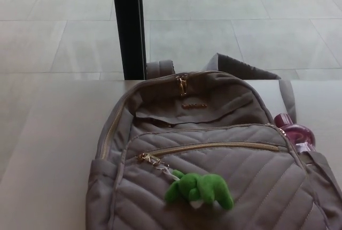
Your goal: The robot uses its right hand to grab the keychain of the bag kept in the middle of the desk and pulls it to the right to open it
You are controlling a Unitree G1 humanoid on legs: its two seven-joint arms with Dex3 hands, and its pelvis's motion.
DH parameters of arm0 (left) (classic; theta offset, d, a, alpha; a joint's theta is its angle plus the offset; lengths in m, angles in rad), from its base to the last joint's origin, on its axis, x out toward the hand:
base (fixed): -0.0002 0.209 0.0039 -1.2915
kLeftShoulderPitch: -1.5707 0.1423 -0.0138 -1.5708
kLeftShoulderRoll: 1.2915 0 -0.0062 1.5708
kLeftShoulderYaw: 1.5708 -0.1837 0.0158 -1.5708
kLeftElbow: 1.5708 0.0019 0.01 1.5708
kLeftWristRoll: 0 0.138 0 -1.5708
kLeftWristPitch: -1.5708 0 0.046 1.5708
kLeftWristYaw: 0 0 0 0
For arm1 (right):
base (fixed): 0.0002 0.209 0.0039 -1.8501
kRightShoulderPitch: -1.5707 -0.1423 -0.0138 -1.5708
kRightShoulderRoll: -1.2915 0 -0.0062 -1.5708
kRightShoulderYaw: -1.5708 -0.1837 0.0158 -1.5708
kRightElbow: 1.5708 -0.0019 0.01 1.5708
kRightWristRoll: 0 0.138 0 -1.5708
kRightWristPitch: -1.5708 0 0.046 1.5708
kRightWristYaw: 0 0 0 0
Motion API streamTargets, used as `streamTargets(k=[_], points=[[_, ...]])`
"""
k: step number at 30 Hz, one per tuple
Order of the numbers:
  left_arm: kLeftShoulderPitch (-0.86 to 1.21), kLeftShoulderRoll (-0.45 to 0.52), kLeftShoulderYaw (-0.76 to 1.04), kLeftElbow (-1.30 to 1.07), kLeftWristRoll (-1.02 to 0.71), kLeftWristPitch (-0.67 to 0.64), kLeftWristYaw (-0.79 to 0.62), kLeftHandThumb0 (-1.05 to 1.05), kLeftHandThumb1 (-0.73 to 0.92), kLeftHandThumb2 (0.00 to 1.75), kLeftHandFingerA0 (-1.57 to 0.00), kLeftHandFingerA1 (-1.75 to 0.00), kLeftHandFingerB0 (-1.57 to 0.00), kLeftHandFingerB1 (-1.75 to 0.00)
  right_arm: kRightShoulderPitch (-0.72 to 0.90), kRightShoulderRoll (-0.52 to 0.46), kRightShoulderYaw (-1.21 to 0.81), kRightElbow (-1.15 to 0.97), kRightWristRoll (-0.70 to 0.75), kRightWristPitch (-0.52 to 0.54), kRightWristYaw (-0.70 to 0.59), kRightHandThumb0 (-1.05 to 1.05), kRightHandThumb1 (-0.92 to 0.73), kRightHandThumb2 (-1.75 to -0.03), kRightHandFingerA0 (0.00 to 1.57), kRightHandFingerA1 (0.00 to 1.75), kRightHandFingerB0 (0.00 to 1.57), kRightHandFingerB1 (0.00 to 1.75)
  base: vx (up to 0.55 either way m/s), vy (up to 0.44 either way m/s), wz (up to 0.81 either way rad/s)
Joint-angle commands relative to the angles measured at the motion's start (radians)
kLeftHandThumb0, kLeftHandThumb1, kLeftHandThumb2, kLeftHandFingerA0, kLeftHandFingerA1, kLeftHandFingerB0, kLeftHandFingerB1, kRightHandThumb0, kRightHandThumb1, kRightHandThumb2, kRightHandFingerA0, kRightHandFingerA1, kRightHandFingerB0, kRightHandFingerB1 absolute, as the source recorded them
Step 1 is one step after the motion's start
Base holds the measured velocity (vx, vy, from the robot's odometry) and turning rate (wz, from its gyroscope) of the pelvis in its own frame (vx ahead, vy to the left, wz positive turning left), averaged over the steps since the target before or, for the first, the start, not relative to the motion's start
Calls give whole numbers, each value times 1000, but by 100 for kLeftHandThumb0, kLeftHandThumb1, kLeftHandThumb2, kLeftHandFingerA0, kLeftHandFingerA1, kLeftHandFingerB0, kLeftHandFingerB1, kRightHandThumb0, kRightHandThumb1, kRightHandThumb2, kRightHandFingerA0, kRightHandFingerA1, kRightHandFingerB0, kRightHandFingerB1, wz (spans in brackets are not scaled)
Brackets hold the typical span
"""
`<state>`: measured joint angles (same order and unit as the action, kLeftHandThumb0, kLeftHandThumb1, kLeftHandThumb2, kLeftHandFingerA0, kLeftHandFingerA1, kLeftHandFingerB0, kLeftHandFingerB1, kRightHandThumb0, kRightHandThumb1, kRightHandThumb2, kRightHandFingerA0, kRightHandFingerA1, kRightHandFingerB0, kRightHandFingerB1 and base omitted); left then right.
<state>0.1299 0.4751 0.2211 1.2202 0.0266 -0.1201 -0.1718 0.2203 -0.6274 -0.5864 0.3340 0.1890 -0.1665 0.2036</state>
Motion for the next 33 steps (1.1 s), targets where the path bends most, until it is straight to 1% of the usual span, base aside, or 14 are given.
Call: streamTargets(k=[1,2,3,4,8,9,10,13,14,17,20,21,25,33], points=[[-8,19,14,14,-24,-41,-33,-61,54,92,-52,-67,-37,-53,-273,-43,306,-887,250,374,-15,-68,-45,-81,33,55,12,41,0,0,0],[-8,17,15,11,-26,-41,-31,-61,68,61,-57,-60,-44,-39,-293,-35,349,-915,213,374,-1,-71,-46,-81,35,56,15,41,0,0,0],[-7,17,12,11,-22,-43,-31,-62,54,92,-53,-67,-38,-53,-300,-24,381,-933,189,372,9,-74,-47,-82,38,58,17,41,0,0,0],[-9,16,13,12,-23,-43,-32,-60,67,61,-57,-60,-43,-39,-302,-10,415,-954,171,380,14,-69,-56,-58,43,50,24,30,0,0,0],[-18,15,13,21,-22,-43,-26,-61,67,61,-58,-58,-46,-40,-325,38,509,-990,112,411,31,-70,-57,-58,46,51,24,30,0,0,0],[-21,13,17,19,-27,-36,-28,-60,67,60,-58,-60,-48,-40,-328,56,539,-990,92,415,38,-83,-50,-83,44,57,22,41,0,0,0],[-26,9,21,15,-32,-25,-27,-59,67,60,-57,-61,-48,-41,-332,80,589,-979,44,406,56,-70,-55,-58,49,53,29,30,0,0,0],[-27,8,21,10,-33,-24,-22,-58,68,61,-56,-60,-47,-41,-343,103,635,-963,1,407,73,-67,-53,-57,50,54,32,31,0,0,0],[-24,14,15,13,-25,-39,-26,-59,68,61,-54,-55,-46,-39,-352,131,666,-937,-22,398,74,-73,-44,-82,51,65,30,44,0,0,0],[-19,17,8,9,-19,-50,-34,-59,69,61,-51,-53,-45,-39,-357,142,688,-937,-34,423,66,-74,-44,-82,52,66,32,45,0,0,0],[-16,23,12,14,-23,-76,-55,-61,69,61,-48,-52,-44,-40,-368,150,737,-929,-62,454,70,-67,-44,-81,57,66,37,47,0,0,0],[-15,20,21,11,-33,-71,-58,-60,68,61,-48,-53,-44,-40,-370,150,746,-925,-71,445,74,-57,-53,-57,61,62,42,38,0,0,0],[-16,23,20,21,-30,-83,-62,-63,68,60,-50,-55,-46,-41,-382,147,796,-934,-127,460,68,-55,-54,-57,61,63,49,39,0,0,0],[-13,23,13,21,-17,-93,-50,-65,69,61,-55,-58,-45,-40,-396,106,817,-927,-191,469,79,-56,-57,-57,64,67,49,40,0,0,0]])
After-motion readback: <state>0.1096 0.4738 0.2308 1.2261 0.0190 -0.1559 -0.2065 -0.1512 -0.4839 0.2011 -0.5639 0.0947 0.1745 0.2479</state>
